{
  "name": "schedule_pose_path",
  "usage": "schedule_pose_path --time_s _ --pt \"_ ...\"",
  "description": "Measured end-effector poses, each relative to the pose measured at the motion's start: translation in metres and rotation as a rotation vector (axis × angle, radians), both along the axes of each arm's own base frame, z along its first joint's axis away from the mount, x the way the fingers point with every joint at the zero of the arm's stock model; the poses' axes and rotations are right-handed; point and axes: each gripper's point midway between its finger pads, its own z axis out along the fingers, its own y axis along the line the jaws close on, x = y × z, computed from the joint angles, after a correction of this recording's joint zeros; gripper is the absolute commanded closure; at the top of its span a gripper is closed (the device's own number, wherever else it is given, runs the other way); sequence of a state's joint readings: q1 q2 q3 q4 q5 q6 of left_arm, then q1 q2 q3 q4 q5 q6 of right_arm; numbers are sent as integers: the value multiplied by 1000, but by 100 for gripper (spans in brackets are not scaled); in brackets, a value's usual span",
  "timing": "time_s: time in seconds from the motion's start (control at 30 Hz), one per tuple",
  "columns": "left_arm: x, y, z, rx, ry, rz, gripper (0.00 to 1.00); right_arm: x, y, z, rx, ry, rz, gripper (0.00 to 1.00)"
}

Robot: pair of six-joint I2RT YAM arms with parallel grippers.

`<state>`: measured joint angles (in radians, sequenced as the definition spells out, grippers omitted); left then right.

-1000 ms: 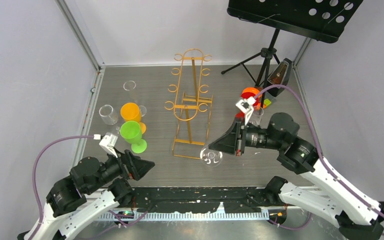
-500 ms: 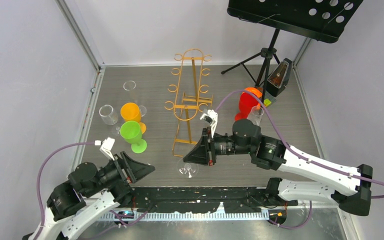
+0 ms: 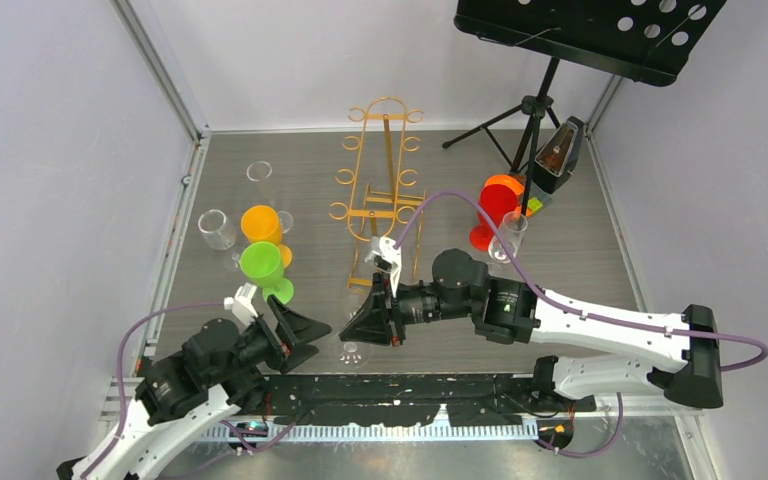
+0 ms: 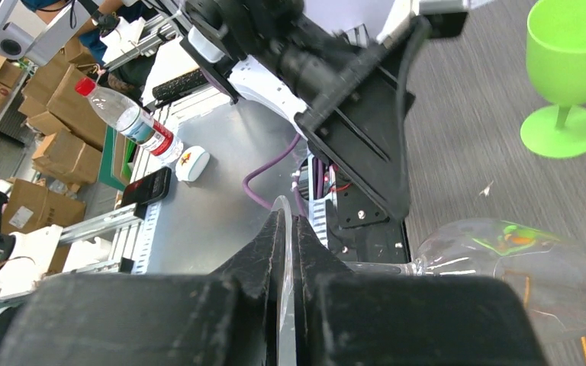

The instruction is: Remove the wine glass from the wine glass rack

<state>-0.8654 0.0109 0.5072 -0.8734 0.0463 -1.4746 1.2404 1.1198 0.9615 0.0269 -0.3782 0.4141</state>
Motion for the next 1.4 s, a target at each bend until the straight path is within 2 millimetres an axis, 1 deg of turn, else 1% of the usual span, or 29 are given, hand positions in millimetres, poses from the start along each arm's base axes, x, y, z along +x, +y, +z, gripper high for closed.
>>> schedule_pose_path --time_s 0.1,0.17,0.23,0.37,0.6,0.93,1.13,1.4 --pt "3 -4 -17 -3 79 25 1 -3 4 6 26 -38 16 94" --pt "3 -7 -20 -21 106 28 1 -4 8 11 42 -63 26 94" --pt "4 -11 -17 -50 115 30 1 -5 12 14 54 -87 34 94" --pt "6 -13 -10 -83 118 38 1 -1 18 13 63 -135 35 94" --pt "6 -12 -1 -103 105 38 3 -6 20 11 66 -194 56 94" --pt "4 -4 35 -162 37 50 3 -10 21 10 71 -242 75 94" --pt "5 -4 38 -171 30 50 3 -13 26 11 78 -256 82 94" --pt "6 -6 47 -199 8 47 4 -20 34 6 83 -291 109 94"
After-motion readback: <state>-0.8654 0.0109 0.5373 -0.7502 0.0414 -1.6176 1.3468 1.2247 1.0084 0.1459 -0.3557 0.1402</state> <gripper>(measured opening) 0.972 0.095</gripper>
